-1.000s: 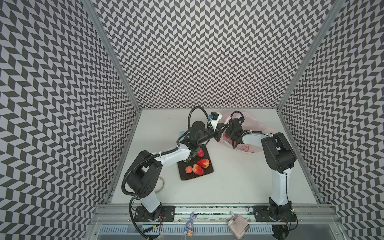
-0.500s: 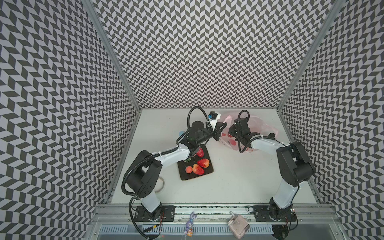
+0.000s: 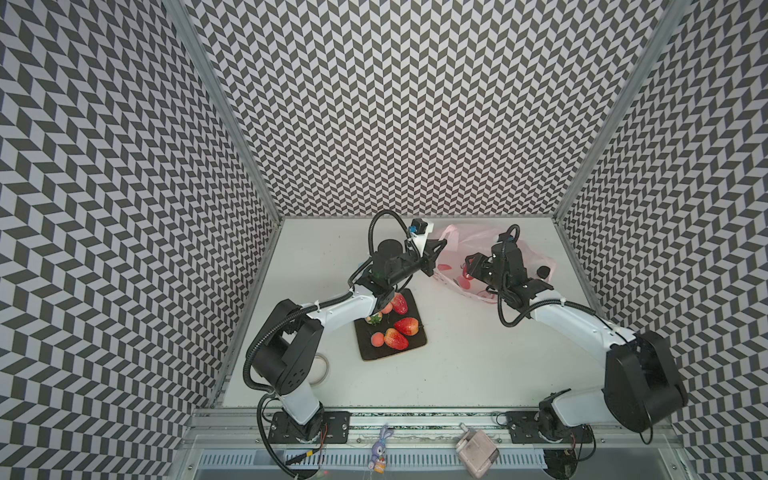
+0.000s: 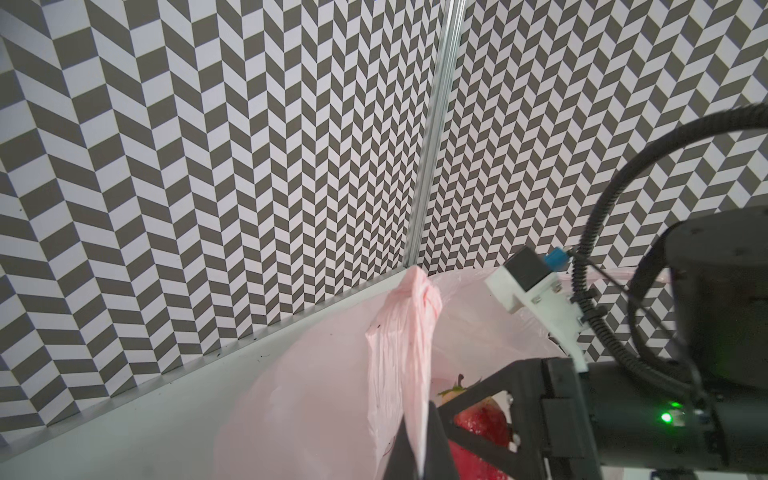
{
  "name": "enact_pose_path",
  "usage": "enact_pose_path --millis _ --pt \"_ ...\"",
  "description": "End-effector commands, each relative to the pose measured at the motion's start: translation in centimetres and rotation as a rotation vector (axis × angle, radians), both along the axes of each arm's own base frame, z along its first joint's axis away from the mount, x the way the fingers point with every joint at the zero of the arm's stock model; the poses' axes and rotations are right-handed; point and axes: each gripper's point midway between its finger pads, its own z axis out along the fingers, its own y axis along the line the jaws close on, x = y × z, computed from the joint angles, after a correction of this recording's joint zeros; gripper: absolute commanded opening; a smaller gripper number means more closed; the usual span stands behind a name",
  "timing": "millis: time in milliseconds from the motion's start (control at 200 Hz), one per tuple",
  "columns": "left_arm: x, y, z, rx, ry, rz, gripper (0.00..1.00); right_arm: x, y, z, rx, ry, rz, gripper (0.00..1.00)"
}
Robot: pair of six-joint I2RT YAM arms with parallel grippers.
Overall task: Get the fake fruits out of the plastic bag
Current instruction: 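Lift the strawberry out of the bag and carry it over the black tray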
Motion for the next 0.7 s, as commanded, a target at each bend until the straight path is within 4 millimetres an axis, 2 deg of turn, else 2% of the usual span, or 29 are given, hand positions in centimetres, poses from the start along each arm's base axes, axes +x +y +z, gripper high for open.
enact_pose_path --millis 0,150,285,441,556,641,691 --pt "0.3 0.0 0.0 -0.015 -0.004 0.004 0.0 -1.2 0.3 3.6 -0.014 -0.103 0.069 0.39" --pt "0.5 0.0 -0.3 -0.019 0.001 -0.002 0.0 -3.7 2.4 8.1 -0.096 -0.247 0.178 0.39" --pt "0.9 0.3 -0.2 -0.023 -0.003 0.001 0.0 -7.0 6.0 9.9 -0.158 -0.352 0.308 0.39" --pt "1.8 1.0 -0.3 -0.018 0.0 -0.007 0.0 -10.5 10.4 9.2 -0.163 -0.398 0.47 0.39" --pt "2.5 1.6 -0.6 -0.012 0.008 -0.015 0.0 -12.4 13.6 8.2 -0.178 -0.421 0.572 0.39" --pt "3.1 1.7 -1.5 0.024 0.038 -0.023 0.0 -12.9 15.1 7.2 -0.176 -0.406 0.61 0.39" --pt "3.3 1.7 -2.3 0.053 0.057 -0.026 0.07 -13.1 15.4 6.7 -0.163 -0.395 0.619 0.39"
